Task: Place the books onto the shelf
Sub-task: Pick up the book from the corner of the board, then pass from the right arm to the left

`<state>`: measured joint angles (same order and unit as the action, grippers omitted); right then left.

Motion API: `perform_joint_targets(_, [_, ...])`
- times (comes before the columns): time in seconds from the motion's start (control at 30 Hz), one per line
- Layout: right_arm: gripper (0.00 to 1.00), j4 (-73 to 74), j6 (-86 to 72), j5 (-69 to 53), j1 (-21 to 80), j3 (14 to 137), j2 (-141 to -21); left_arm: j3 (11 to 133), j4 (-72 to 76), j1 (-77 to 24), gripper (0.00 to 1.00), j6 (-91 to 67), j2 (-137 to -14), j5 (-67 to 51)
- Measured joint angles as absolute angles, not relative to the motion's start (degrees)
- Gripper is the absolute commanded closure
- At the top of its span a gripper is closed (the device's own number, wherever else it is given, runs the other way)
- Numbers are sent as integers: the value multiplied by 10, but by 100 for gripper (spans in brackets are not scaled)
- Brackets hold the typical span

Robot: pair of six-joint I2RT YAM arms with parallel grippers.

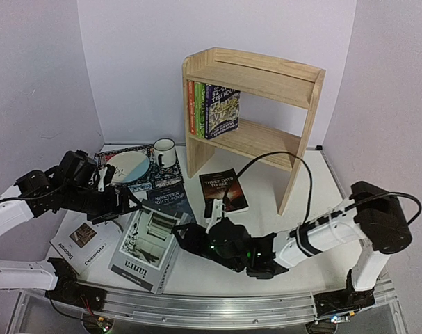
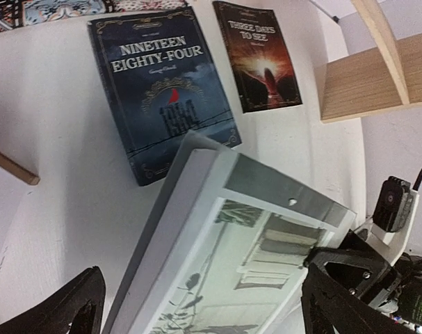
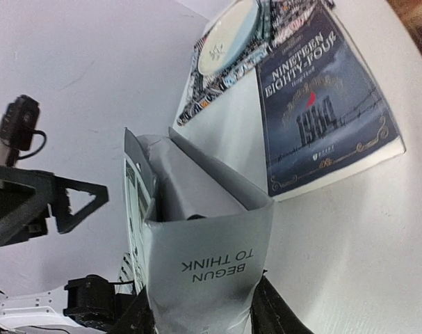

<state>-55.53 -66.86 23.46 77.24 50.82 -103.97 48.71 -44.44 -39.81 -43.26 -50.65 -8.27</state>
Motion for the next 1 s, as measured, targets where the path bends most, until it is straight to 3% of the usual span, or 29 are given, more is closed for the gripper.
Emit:
perform_joint_targets(0.27, [65, -460, -582, 301, 758, 483, -897, 476, -349, -397, 0, -432, -500, -102])
perform_joint_targets(0.47, [65, -365, -523, 344, 728, 513, -845, 567, -365, -397, 0, -424, -490, -38])
perform_joint_targets(1.0, [65, -304, -348, 394, 662, 789, -842, 618, -304, -397, 1, -391, -529, -22])
